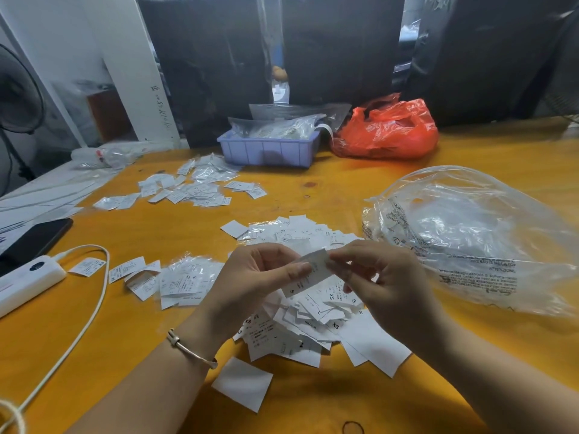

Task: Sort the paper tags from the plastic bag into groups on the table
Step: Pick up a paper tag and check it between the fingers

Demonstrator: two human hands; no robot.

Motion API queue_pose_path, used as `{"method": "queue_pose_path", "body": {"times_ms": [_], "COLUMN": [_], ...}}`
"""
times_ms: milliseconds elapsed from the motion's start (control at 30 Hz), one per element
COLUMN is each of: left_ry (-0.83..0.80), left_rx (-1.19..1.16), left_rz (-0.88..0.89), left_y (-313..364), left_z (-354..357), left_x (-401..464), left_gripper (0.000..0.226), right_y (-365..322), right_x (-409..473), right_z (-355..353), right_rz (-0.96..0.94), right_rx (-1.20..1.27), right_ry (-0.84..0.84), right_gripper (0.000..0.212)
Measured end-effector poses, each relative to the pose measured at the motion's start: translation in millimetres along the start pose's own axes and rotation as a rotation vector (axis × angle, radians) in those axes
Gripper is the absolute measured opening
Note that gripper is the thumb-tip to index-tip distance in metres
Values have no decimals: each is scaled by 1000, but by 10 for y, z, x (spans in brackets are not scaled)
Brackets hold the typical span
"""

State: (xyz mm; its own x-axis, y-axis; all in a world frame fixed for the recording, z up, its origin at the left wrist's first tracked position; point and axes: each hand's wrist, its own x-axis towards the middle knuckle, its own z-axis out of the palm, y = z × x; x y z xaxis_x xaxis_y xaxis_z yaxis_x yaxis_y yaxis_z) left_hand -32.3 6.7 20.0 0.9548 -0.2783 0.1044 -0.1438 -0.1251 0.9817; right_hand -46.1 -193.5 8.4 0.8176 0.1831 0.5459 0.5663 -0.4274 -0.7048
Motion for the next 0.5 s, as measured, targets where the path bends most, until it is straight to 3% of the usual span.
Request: {"method": "queue_pose_path", "body": {"times_ms": [133, 300, 400, 500], "left_ry": [11, 73, 114, 54], "left_rx": [11, 5, -41, -40], "left_rz": [-2, 23, 30, 39], "left_y": [-17, -26, -28, -19], "left_z": [-1, -11, -34, -24], "left_x": [8, 12, 22, 4], "left_gripper": [15, 16, 14, 15], "right_y": [6, -43, -60, -54], "right_x": [1, -23, -25, -33], "right_z": [7, -17, 11, 46], "right_rz": [13, -4, -7, 55], "right_rx": [-39, -75, -112, 5], "right_ry": [-59, 69, -18, -58], "right_gripper": [17, 30, 30, 29]}}
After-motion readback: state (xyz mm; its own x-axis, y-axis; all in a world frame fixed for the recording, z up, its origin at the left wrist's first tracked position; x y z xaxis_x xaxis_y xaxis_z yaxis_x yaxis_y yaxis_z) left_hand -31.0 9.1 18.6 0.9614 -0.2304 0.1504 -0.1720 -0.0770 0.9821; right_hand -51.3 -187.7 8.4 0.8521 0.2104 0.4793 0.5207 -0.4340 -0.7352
